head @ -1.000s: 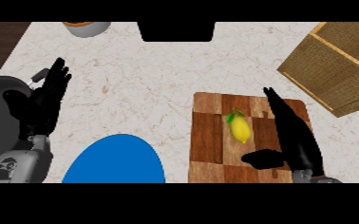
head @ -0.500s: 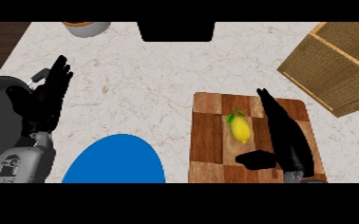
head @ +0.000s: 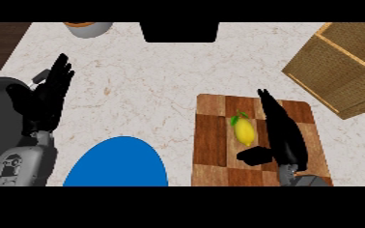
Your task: Pick the lemon from the cutting board and place it in the basket
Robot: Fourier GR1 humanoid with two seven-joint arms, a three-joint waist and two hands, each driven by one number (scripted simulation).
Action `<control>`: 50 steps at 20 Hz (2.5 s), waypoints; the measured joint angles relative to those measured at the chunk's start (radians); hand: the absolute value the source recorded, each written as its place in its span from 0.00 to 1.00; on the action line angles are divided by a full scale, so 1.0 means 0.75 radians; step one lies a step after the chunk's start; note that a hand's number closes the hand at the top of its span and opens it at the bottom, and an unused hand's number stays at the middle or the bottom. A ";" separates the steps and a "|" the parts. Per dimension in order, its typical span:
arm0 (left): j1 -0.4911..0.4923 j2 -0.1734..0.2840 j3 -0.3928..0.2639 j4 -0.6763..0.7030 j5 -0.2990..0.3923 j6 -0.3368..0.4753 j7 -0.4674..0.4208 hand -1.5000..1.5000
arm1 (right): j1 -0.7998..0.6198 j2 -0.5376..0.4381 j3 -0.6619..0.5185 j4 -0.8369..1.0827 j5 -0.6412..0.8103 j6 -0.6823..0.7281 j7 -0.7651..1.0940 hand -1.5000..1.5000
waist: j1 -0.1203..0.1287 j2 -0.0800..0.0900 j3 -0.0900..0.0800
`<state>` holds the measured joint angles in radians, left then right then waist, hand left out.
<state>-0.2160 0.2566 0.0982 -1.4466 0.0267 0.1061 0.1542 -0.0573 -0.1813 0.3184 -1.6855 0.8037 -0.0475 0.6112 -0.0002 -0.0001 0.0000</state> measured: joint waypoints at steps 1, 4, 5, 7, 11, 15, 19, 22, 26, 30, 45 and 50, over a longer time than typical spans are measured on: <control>-0.001 -0.001 0.002 -0.016 -0.004 0.000 0.018 0.50 | -0.017 0.009 -0.015 0.028 0.007 0.003 -0.007 0.00 | 0.001 0.000 0.000; 0.016 -0.014 -0.006 -0.066 -0.025 0.003 0.055 0.50 | 0.013 0.032 -0.011 0.062 0.045 -0.016 -0.034 0.00 | 0.000 0.000 0.000; 0.035 -0.020 -0.002 -0.075 -0.026 -0.001 0.045 0.50 | 0.021 0.034 -0.017 0.062 0.052 -0.013 -0.042 0.00 | 0.001 0.000 0.000; 0.042 -0.020 0.012 -0.094 -0.022 -0.013 0.052 0.50 | 0.023 0.041 -0.036 0.095 0.055 -0.020 -0.080 0.00 | 0.001 0.000 0.000; 0.061 -0.044 0.010 -0.105 -0.043 -0.013 0.051 0.50 | -0.037 0.082 -0.066 0.206 0.087 -0.035 -0.118 0.00 | 0.001 -0.001 -0.001; 0.017 -0.045 0.035 -0.045 -0.047 -0.032 0.023 0.50 | -0.042 0.103 -0.079 0.217 0.114 -0.018 -0.123 0.00 | -0.001 -0.003 -0.003; 0.030 -0.054 0.038 -0.075 -0.057 -0.038 0.036 0.50 | -0.068 0.117 -0.125 0.289 0.110 -0.020 -0.163 0.00 | -0.001 -0.006 -0.005; 0.039 -0.054 0.045 -0.087 -0.057 -0.046 0.040 0.50 | -0.086 0.119 -0.146 0.349 0.098 -0.014 -0.203 0.00 | 0.000 -0.009 -0.009; 0.038 -0.065 0.045 -0.091 -0.065 -0.037 0.045 0.50 | -0.124 0.113 -0.134 0.397 0.078 0.064 -0.241 1.00 | 0.000 -0.014 -0.013; 0.045 -0.069 0.037 -0.086 -0.077 -0.041 0.033 0.50 | -0.126 0.100 -0.108 0.408 0.098 0.085 -0.287 1.00 | -0.002 -0.021 -0.020; -0.008 -0.077 0.029 -0.053 -0.074 -0.065 0.028 0.50 | -0.265 0.125 -0.122 0.619 -0.047 -0.081 -0.283 1.00 | 0.030 -0.025 -0.047; -0.027 -0.089 0.021 -0.043 -0.078 -0.058 0.034 0.50 | -0.281 0.150 -0.074 0.657 -0.216 -0.303 -0.313 1.00 | 0.043 -0.014 -0.032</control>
<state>-0.2364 0.1897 0.1140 -1.4789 -0.0322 0.0626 0.1794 -0.2683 -0.0691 0.2626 -1.1930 0.6420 -0.2746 0.3762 0.0322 -0.0104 -0.0237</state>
